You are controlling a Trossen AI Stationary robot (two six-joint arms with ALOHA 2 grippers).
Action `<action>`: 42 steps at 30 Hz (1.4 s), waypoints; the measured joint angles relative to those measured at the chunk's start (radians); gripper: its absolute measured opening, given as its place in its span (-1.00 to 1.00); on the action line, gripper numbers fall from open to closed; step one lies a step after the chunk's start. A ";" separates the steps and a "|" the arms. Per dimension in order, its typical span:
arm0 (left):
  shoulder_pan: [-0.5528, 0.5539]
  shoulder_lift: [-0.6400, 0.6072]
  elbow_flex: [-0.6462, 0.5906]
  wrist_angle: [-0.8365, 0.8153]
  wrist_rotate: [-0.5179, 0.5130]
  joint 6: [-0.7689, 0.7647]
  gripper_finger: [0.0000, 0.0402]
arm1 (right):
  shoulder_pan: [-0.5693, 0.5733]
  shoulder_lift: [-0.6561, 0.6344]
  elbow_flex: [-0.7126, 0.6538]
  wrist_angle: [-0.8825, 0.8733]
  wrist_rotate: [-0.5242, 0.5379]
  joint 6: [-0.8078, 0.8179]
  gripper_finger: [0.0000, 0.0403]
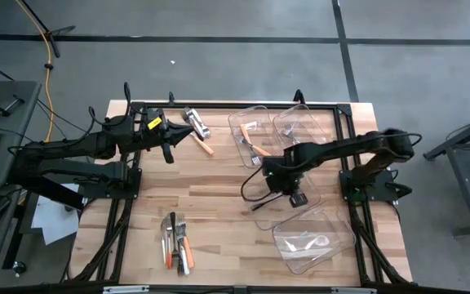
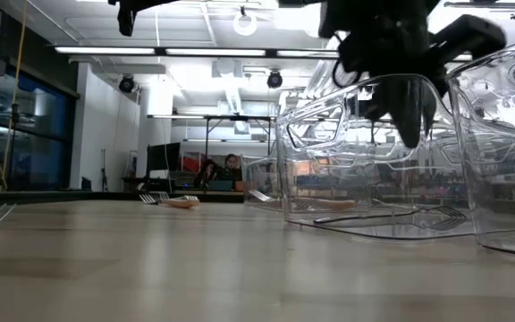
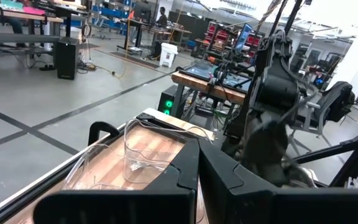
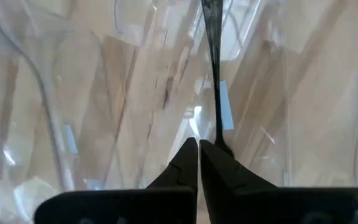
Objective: Sort silverware by color (type)
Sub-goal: Put the white fork into the bottom transparent bin
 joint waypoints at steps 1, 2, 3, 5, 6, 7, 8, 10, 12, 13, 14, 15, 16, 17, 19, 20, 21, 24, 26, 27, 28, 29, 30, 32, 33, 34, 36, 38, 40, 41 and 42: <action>0.000 0.000 0.000 0.000 0.000 0.000 -1.00 | 0.000 -0.025 -0.018 0.010 0.000 0.013 -1.00; 0.000 0.000 0.000 0.000 0.000 0.000 -1.00 | -0.001 -0.050 -0.039 0.016 0.000 0.031 -1.00; 0.000 0.000 0.000 0.000 0.000 0.000 -1.00 | -0.002 -0.079 -0.062 0.021 0.000 0.054 -1.00; 0.000 0.000 0.000 -0.002 0.000 0.000 -1.00 | -0.002 -0.142 -0.114 0.047 0.000 0.110 -1.00; 0.000 0.000 0.000 -0.003 -0.001 0.000 -1.00 | -0.002 -0.176 -0.143 0.071 0.000 0.142 -1.00; 0.000 0.000 0.000 -0.003 -0.006 0.003 -1.00 | -0.002 -0.208 -0.170 0.095 0.000 0.176 -1.00; 0.000 0.000 0.000 -0.004 -0.013 0.007 -1.00 | -0.002 -0.241 -0.197 0.125 0.000 0.214 -1.00; 0.000 0.000 0.000 -0.006 -0.024 0.017 -1.00 | -0.002 -0.303 -0.245 0.215 0.000 0.284 -1.00; 0.000 0.000 0.000 -0.005 -0.031 0.025 -1.00 | -0.002 -0.353 -0.287 0.324 0.001 0.354 -1.00; 0.000 0.000 0.000 -0.005 -0.032 0.024 -1.00 | -0.002 -0.374 -0.308 0.391 0.009 0.384 -1.00; 0.000 0.000 0.000 -0.005 -0.032 0.025 -1.00 | -0.002 -0.391 -0.327 0.460 0.024 0.411 -1.00; 0.000 0.000 0.000 -0.005 -0.032 0.025 -1.00 | -0.002 -0.404 -0.343 0.534 0.041 0.434 -1.00; 0.000 0.000 0.000 -0.005 -0.031 0.025 -1.00 | -0.002 -0.415 -0.360 0.611 0.061 0.453 -1.00; 0.000 0.000 0.000 -0.005 -0.031 0.025 -1.00 | -0.002 -0.420 -0.376 0.690 0.080 0.467 -1.00; 0.000 0.000 0.000 -0.005 -0.031 0.025 -1.00 | -0.009 -0.419 -0.400 0.847 0.111 0.491 -1.00; 0.000 0.000 0.000 -0.005 -0.031 0.025 -1.00 | -0.016 -0.415 -0.405 0.922 0.123 0.500 -1.00; 0.000 0.000 0.000 -0.005 -0.031 0.025 -1.00 | -0.023 -0.409 -0.406 0.990 0.128 0.510 -1.00; 0.000 0.000 0.000 -0.003 -0.031 0.026 -1.00 | -0.051 -0.398 -0.408 1.160 0.132 0.526 -1.00; 0.000 0.000 0.000 -0.001 -0.031 0.026 -1.00 | -0.070 -0.396 -0.408 1.256 0.132 0.528 -1.00; 0.000 0.000 0.000 0.001 -0.031 0.026 -1.00 | -0.079 -0.396 -0.408 1.296 0.132 0.528 -1.00; 0.000 0.000 0.000 0.001 -0.031 0.026 -1.00 | -0.088 -0.396 -0.408 1.326 0.132 0.529 -1.00; 0.000 0.000 0.000 0.001 -0.031 0.026 -1.00 | -0.096 -0.396 -0.408 1.350 0.132 0.537 -1.00; 0.000 0.000 0.000 0.001 -0.031 0.026 -1.00 | -0.103 -0.396 -0.408 1.370 0.133 0.548 -1.00; 0.000 0.000 0.000 0.001 -0.031 0.034 -1.00 | -0.115 -0.396 -0.408 1.395 0.133 0.567 -1.00; 0.000 0.000 0.000 0.001 -0.031 0.043 -1.00 | -0.119 -0.396 -0.408 1.398 0.133 0.572 -1.00; 0.000 0.000 0.000 0.001 -0.030 0.053 -1.00 | -0.121 -0.396 -0.408 1.398 0.134 0.573 -1.00; 0.000 0.000 0.000 0.001 -0.030 0.064 -1.00 | -0.121 -0.396 -0.408 1.398 0.134 0.572 -1.00; 0.000 0.000 0.000 0.001 -0.030 0.069 -1.00 | -0.120 -0.396 -0.408 1.397 0.134 0.572 -1.00; 0.000 0.000 0.000 0.001 -0.030 0.069 -1.00 | -0.120 -0.396 -0.408 1.397 0.134 0.572 -1.00; 0.000 0.000 0.000 0.001 -0.030 0.070 -1.00 | -0.120 -0.396 -0.408 1.397 0.133 0.572 -1.00; 0.000 0.000 0.000 0.001 -0.030 0.070 -1.00 | -0.120 -0.396 -0.408 1.397 0.133 0.572 -1.00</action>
